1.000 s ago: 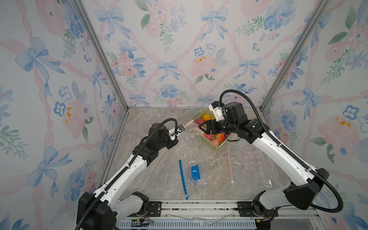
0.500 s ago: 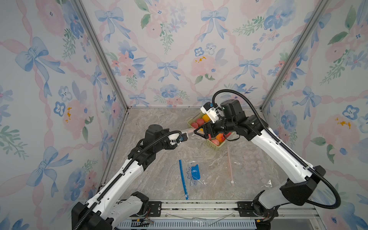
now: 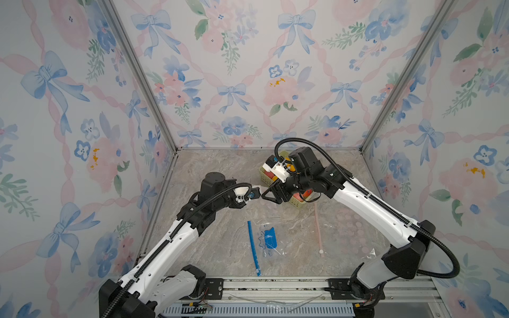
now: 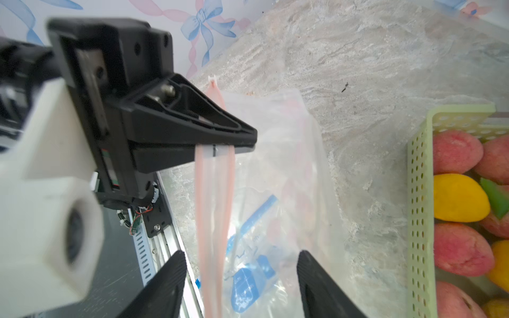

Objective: Place the peach in a zip-top bag and seal the zipper
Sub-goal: Open the zipper of the food storage bag at the center of the board.

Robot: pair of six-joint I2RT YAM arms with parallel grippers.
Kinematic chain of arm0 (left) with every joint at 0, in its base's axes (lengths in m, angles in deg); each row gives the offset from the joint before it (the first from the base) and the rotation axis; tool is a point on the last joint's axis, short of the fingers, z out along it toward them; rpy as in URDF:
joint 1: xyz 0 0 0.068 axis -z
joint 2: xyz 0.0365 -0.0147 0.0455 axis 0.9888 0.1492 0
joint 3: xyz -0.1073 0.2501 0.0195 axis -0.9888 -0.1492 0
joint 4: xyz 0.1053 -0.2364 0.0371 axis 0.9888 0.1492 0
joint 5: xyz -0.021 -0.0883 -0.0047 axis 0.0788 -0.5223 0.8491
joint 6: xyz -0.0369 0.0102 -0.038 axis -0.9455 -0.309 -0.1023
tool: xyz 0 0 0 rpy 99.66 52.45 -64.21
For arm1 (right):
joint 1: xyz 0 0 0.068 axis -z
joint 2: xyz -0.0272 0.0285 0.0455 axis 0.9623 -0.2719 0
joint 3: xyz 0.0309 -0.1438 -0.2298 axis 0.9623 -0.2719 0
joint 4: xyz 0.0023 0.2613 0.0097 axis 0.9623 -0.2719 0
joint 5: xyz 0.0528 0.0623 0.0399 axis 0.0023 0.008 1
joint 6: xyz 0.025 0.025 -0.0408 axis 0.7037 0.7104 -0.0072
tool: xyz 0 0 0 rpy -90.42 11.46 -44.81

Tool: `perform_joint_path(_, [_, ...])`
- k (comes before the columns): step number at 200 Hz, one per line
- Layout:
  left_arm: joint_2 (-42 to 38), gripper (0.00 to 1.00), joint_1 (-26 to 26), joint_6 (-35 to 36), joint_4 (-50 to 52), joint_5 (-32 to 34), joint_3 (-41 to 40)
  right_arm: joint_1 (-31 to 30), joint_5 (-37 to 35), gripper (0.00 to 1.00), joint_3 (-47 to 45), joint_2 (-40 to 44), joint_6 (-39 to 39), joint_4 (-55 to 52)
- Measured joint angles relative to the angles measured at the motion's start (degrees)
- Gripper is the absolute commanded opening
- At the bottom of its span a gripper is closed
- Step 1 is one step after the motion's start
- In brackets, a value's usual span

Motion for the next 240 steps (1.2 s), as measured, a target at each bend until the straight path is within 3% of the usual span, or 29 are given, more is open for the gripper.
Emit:
perform_joint_path(33, [0.00,0.00,0.24,-0.04,0.02,-0.50,0.00,0.00,-0.96,0.22,-3.37,0.09,0.61,1.77])
perform_joint_path(46, [0.00,0.30,0.59,-0.17,0.02,-0.96,0.00,0.00,-1.40,0.16,-4.39,0.46,1.05,2.91])
perform_joint_path(66, [-0.20,0.56,1.18,-1.44,0.02,-1.77,0.00,0.00,-2.82,0.11,-6.19,1.60,1.53,4.74])
perform_joint_path(78, [-0.72,0.77,1.57,-2.99,0.02,-1.88,0.00,0.00,-3.74,0.10,-7.10,2.34,1.88,5.88])
perform_joint_path(100, [-3.10,0.97,2.32,-9.79,0.35,-1.31,0.57,0.00,-5.60,0.08,-8.74,3.54,2.67,7.98])
perform_joint_path(107, [-3.78,0.98,2.47,-11.67,0.28,-1.05,0.94,0.00,-6.12,0.08,-9.18,3.82,2.84,8.55])
perform_joint_path(150, [-9.42,0.98,2.73,-39.67,-1.97,4.52,5.40,0.00,-8.41,0.00,-12.79,5.79,5.33,12.59])
perform_joint_path(174, [-10.91,0.89,2.71,-58.84,-2.01,10.40,5.29,-0.13,-8.48,0.00,-14.62,6.49,6.08,15.02])
perform_joint_path(190, [-11.17,0.84,2.40,-73.00,-1.07,15.19,3.17,-0.83,-9.44,0.00,-15.39,6.62,5.88,16.35])
perform_joint_path(212, [-11.28,0.84,0.52,-89.74,0.68,16.15,-2.40,-3.87,-13.14,0.00,-16.41,7.10,3.74,17.79])
perform_joint_path(240, [-9.46,0.90,-1.75,-103.01,3.82,14.49,-6.43,-9.31,-18.53,0.00,-16.74,7.32,0.33,18.21])
